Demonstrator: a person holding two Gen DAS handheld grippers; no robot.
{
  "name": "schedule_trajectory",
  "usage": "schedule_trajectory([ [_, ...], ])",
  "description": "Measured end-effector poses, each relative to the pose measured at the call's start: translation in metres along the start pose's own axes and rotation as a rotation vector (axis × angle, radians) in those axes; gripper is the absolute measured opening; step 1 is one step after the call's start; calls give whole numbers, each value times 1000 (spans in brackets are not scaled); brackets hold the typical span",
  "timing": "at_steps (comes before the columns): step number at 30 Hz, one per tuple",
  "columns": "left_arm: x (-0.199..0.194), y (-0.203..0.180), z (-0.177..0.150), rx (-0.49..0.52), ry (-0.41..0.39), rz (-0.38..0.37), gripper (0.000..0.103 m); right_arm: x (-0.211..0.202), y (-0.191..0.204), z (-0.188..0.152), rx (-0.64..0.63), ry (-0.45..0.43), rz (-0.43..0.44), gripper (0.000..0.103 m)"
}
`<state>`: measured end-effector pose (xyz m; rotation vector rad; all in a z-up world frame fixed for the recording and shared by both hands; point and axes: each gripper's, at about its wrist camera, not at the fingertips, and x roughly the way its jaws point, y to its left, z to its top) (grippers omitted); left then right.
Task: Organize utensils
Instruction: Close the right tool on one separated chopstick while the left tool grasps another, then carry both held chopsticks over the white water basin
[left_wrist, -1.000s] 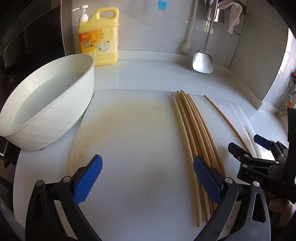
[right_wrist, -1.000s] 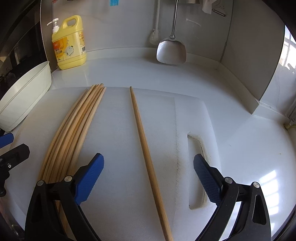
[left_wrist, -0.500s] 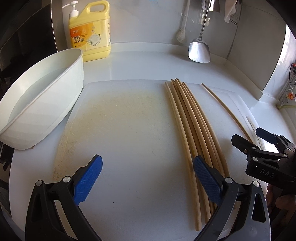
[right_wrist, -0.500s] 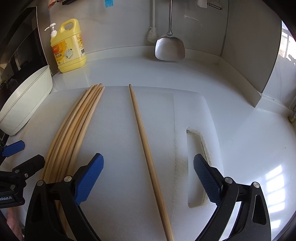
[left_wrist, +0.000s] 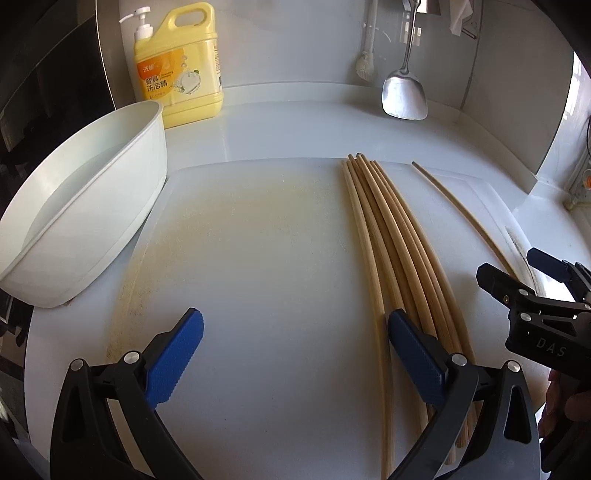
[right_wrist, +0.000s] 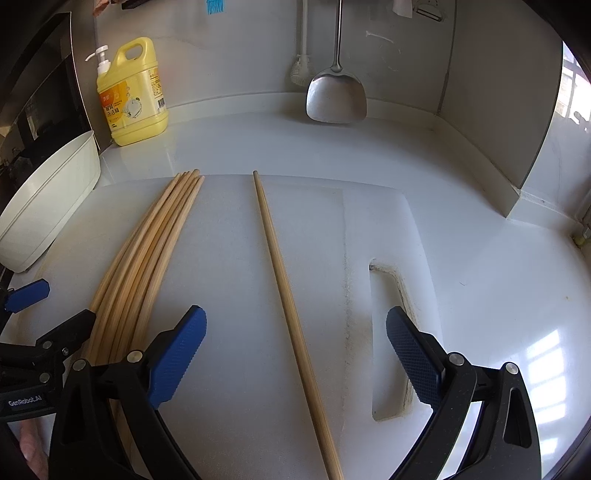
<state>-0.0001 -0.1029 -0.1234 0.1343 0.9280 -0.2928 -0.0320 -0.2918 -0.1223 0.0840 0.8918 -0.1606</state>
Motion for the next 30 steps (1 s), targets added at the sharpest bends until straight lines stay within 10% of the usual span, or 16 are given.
schedule_trajectory([
  [5, 4, 2, 6, -11, -11, 8, 96, 3, 3, 4, -24, 1, 9, 93],
  [11, -2, -8, 7, 32, -44, -16, 65, 3, 6, 7, -35, -4, 34, 84],
  [21, -5, -19, 8, 84, -72, -43, 9, 1, 20, 13, -85, -30, 37, 31],
  [30, -5, -17, 7, 110, -88, -60, 7, -1, 25, 11, -117, -41, 14, 6],
])
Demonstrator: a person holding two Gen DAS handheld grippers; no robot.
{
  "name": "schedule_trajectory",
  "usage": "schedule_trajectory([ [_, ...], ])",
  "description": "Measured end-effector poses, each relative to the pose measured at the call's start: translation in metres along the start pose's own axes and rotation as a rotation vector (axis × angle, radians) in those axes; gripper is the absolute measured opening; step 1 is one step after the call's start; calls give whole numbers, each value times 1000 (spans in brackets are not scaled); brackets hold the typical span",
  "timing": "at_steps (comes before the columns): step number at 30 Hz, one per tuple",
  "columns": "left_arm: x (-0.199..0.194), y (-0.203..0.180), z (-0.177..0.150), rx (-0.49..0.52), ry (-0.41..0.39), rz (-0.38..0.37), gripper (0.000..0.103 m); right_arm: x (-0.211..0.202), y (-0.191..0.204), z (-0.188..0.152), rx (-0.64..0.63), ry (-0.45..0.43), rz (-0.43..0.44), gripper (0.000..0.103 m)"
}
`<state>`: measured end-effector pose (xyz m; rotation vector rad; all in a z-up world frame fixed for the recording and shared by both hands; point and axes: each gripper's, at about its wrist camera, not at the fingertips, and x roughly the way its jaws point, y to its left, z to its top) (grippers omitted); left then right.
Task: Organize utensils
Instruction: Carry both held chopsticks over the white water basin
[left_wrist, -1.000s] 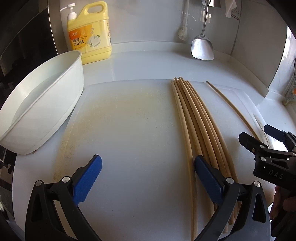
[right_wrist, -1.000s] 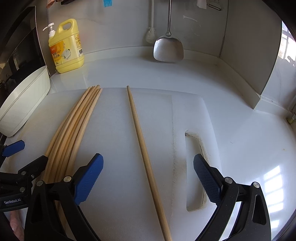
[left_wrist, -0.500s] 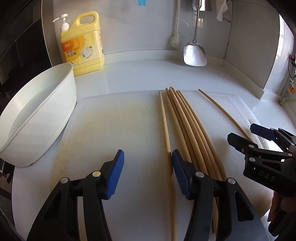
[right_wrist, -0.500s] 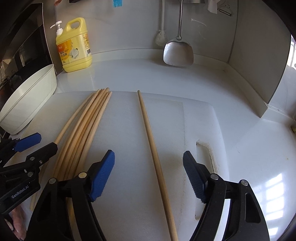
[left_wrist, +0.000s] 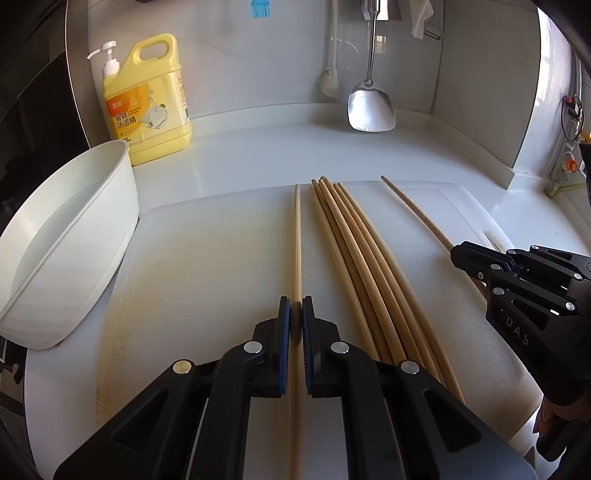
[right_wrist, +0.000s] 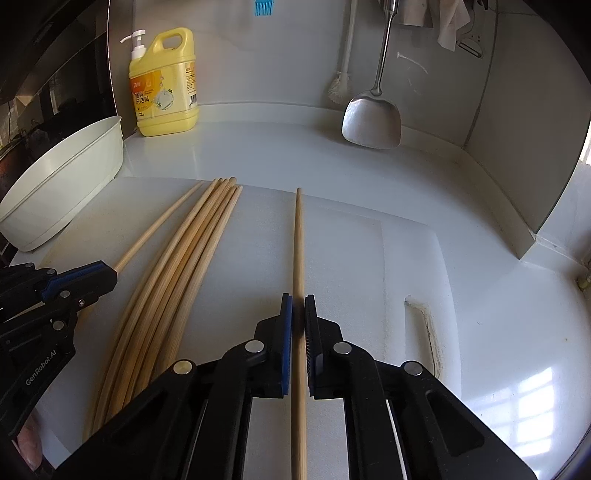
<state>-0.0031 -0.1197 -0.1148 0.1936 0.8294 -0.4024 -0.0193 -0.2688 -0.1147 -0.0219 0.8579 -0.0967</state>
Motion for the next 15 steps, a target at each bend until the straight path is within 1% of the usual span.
schedule_trajectory([
  [3, 0, 2, 0, 3, 1, -13, 7, -1, -2, 0, 27, -2, 16, 6],
  [10, -3, 12, 1, -57, 26, -45, 7, -10, -5, -5, 86, -3, 47, 6],
  [15, -20, 13, 8, -66, 10, -55, 7, -25, -2, 0, 108, -12, 58, 6],
])
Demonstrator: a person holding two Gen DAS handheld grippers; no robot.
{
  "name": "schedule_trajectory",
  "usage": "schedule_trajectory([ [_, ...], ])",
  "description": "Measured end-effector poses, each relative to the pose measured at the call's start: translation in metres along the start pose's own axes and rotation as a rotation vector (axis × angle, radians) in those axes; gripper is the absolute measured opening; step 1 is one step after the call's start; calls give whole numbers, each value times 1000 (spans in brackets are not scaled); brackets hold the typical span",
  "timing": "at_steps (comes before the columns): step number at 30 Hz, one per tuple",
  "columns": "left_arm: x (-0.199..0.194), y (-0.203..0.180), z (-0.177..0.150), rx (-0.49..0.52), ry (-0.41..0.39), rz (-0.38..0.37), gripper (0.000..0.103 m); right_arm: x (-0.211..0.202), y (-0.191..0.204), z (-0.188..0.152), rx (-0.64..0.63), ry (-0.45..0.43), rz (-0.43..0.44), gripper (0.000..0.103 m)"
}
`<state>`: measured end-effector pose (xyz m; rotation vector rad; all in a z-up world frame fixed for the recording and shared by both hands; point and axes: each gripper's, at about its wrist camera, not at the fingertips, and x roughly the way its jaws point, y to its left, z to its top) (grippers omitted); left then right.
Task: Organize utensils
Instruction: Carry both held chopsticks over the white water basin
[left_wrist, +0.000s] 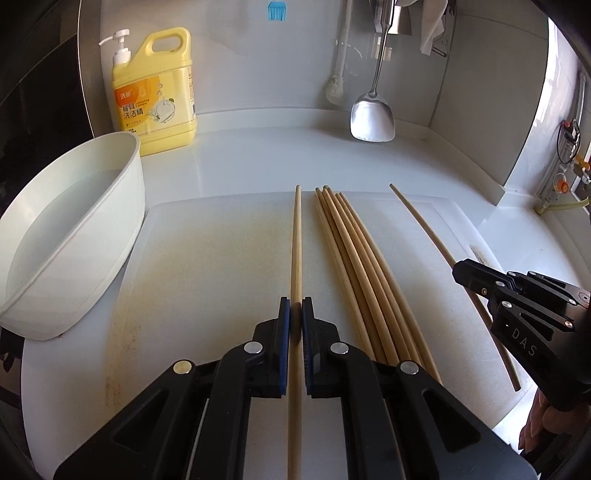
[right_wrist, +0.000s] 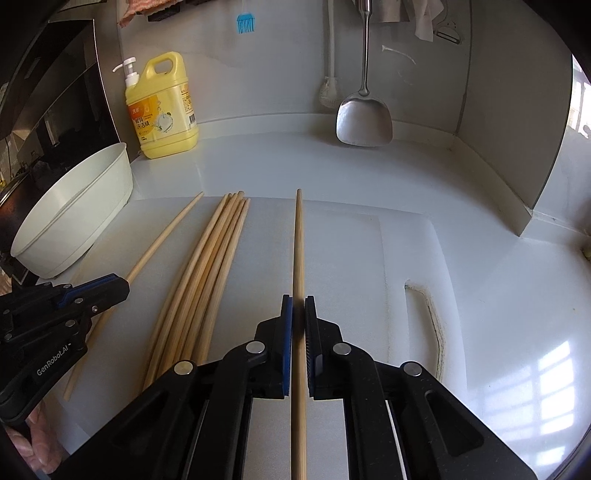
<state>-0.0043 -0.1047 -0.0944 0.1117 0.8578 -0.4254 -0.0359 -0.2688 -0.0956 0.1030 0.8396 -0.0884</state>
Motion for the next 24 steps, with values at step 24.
schedule_trajectory([
  [24, -125, 148, 75, -205, -119, 111, 7, -50, 149, 93, -117, -71, 182, 6],
])
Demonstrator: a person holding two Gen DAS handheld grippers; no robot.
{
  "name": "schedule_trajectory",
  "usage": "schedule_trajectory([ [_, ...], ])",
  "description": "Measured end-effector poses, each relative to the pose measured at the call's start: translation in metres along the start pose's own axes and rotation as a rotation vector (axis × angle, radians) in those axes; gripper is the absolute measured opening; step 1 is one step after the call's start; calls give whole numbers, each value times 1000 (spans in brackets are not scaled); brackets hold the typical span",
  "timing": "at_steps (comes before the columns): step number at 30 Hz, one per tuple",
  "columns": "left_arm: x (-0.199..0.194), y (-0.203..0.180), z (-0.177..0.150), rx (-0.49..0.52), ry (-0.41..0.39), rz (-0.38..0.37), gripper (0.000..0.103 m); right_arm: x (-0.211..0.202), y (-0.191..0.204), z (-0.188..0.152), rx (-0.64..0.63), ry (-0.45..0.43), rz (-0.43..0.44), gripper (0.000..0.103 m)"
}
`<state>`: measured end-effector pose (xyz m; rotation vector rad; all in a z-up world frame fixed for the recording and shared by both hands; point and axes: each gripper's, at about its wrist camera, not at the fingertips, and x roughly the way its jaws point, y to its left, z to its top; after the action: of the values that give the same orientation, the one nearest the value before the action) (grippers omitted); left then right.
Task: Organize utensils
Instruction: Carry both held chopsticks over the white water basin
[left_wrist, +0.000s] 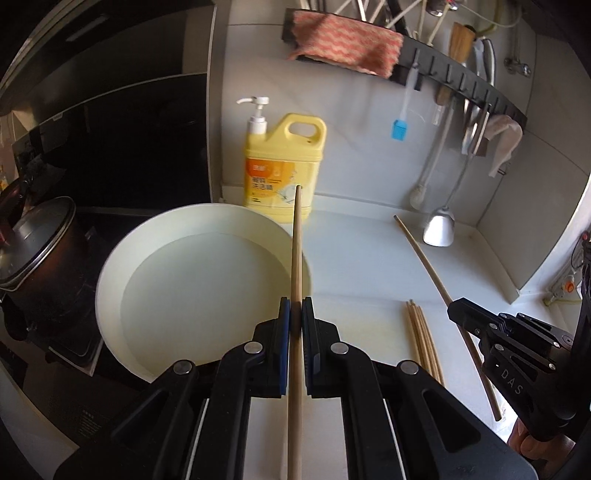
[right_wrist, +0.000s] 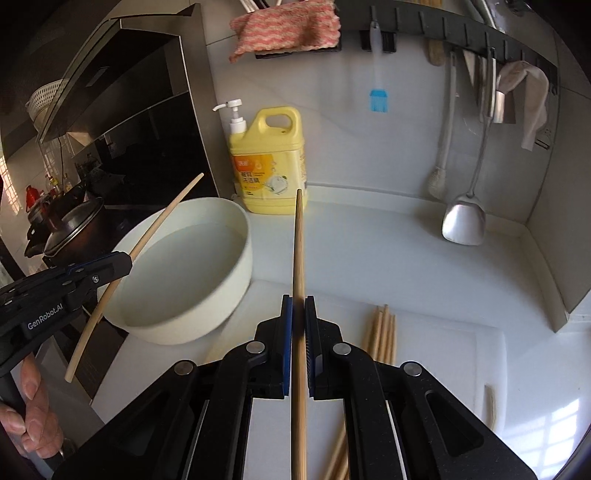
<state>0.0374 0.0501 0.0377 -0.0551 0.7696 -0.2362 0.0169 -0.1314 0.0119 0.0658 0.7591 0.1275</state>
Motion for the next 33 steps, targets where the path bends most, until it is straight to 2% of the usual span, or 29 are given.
schedule_trajectory([
  [9, 46, 102, 27, -22, 80, 15, 7, 78, 85, 38, 44, 39, 40, 6],
  [15, 80, 143, 34, -35, 137, 23, 7, 122, 119, 52, 80, 94, 64, 6],
  [21, 103, 155, 30, -54, 182, 2, 7, 161, 131, 55, 127, 177, 93, 6],
  [26, 119, 161, 28, -60, 216, 4, 7, 185, 137, 57, 131, 247, 84, 6],
  [33, 141, 167, 27, -70, 280, 9, 7, 210, 142, 58, 95, 316, 73, 6],
])
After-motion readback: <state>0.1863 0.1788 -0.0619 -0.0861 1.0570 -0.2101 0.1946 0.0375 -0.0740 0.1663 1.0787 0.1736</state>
